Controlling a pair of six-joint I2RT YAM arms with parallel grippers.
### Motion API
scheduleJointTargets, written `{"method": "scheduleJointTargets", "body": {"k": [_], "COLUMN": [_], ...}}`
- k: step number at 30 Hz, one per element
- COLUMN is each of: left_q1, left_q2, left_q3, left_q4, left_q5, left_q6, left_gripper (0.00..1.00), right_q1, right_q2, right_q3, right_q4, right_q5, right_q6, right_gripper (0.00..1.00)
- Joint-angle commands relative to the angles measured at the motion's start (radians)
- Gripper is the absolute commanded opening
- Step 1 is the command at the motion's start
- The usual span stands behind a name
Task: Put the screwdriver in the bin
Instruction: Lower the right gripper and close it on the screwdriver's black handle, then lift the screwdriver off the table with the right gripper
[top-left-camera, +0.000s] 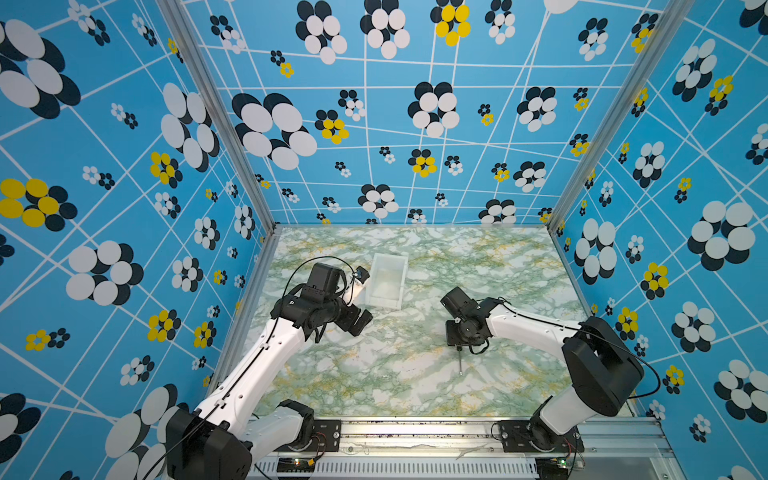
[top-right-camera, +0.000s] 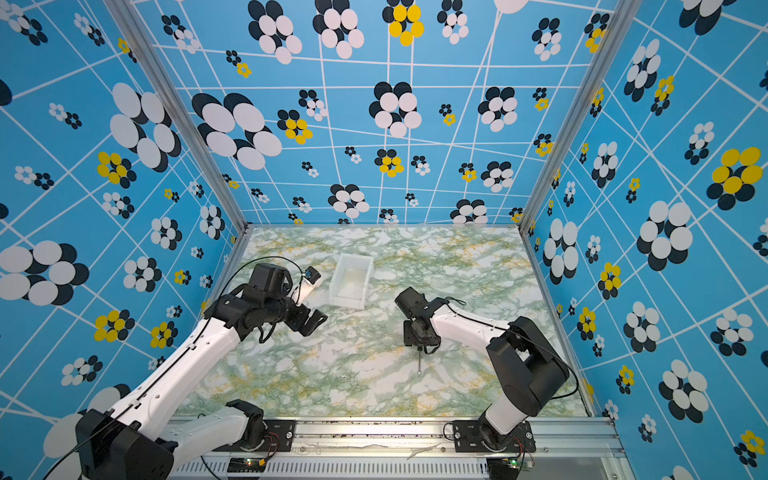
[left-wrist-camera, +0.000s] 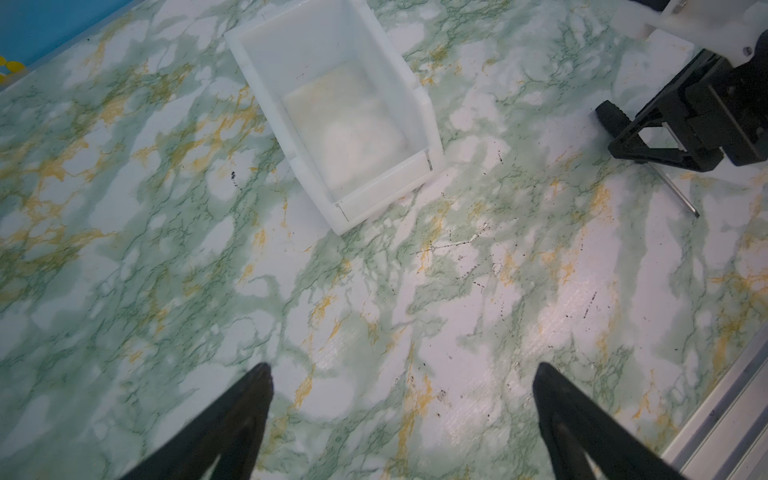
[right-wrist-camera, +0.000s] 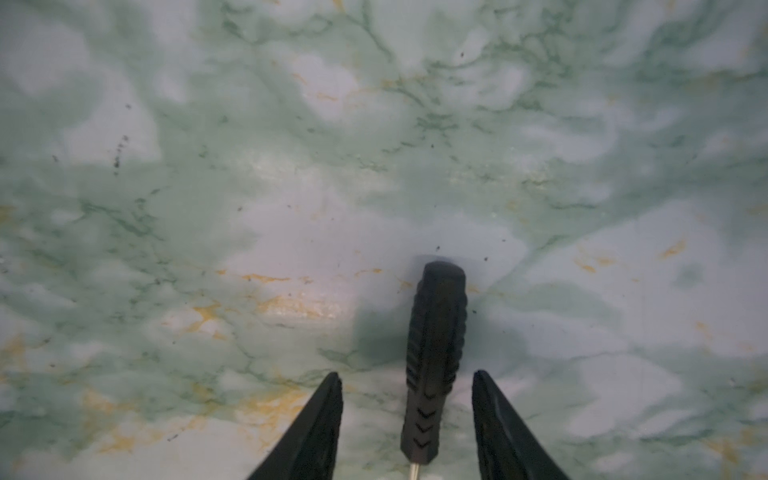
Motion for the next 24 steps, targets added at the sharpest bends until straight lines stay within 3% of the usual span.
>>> {"method": "scheduleJointTargets", "body": {"k": [1,24], "left_q1": [0.007,0.01], "left_q2": [-0.019,-0.038], "left_q3": [-0.011,-0.03], "left_q4": [0.011,0.019], "left_q5": [0.014,0.016], "left_q6": [-0.014,-0.012], "left_gripper": [0.99,0.99], "right_q1": [0.005,0.005], "right_q2": [0.021,0.07], "right_q3": [0.006,-0.024], "right_q4": [0.007,0.062], "right_q5": [0.02,0.046], "right_q6": [0.015,0.046], "right_gripper": [0.52,0.33]}}
